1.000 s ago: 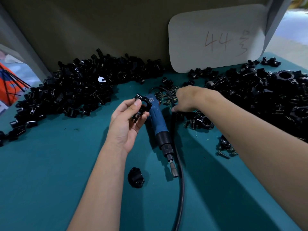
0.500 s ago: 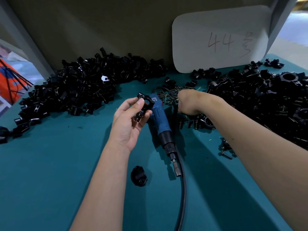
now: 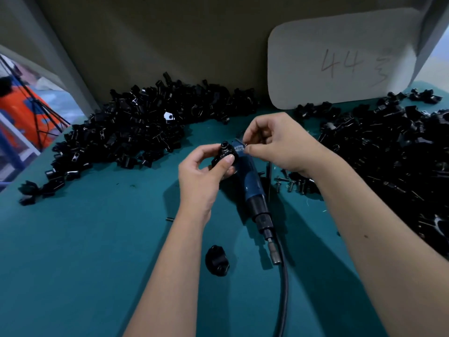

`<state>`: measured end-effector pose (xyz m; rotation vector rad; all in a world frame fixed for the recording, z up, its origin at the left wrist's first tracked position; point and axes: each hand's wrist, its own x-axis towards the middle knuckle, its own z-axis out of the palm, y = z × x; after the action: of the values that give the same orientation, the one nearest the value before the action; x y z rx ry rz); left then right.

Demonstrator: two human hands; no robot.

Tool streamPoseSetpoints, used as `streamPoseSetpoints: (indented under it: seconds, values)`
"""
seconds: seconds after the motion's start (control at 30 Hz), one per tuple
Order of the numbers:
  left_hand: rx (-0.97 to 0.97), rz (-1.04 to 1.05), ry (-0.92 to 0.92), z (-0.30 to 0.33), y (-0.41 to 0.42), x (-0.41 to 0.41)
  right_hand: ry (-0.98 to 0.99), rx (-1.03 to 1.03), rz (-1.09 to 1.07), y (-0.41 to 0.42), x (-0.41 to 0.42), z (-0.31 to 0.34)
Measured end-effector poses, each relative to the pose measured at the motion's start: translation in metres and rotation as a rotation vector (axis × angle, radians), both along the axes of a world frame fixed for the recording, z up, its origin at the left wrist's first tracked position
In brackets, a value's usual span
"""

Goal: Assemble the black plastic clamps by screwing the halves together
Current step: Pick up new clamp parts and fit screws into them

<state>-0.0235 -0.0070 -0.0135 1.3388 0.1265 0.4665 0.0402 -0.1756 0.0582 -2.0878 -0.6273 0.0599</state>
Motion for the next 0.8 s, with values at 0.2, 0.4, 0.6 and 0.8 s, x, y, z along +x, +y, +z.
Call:
streamPoseSetpoints:
  seconds: [0.2, 0.4, 0.6, 0.8]
  values:
    - [0.034, -0.015, 0.014, -0.003, 0.006, 0.001, -0.232, -0.228, -0.016, 0.009, -0.01, 0.004]
    - [0.059, -0.053, 0.02, -0.003, 0.009, 0.0, -0.264, -0.193, 0.031, 0.005, -0.009, 0.004]
    - [0.029, -0.075, 0.029, 0.002, 0.011, -0.002, -0.162, -0.015, 0.066, 0.002, -0.003, -0.003]
    - [0.013, -0.134, 0.028, 0.004, 0.008, -0.006, -0.037, 0.118, 0.058, 0.003, -0.002, -0.014]
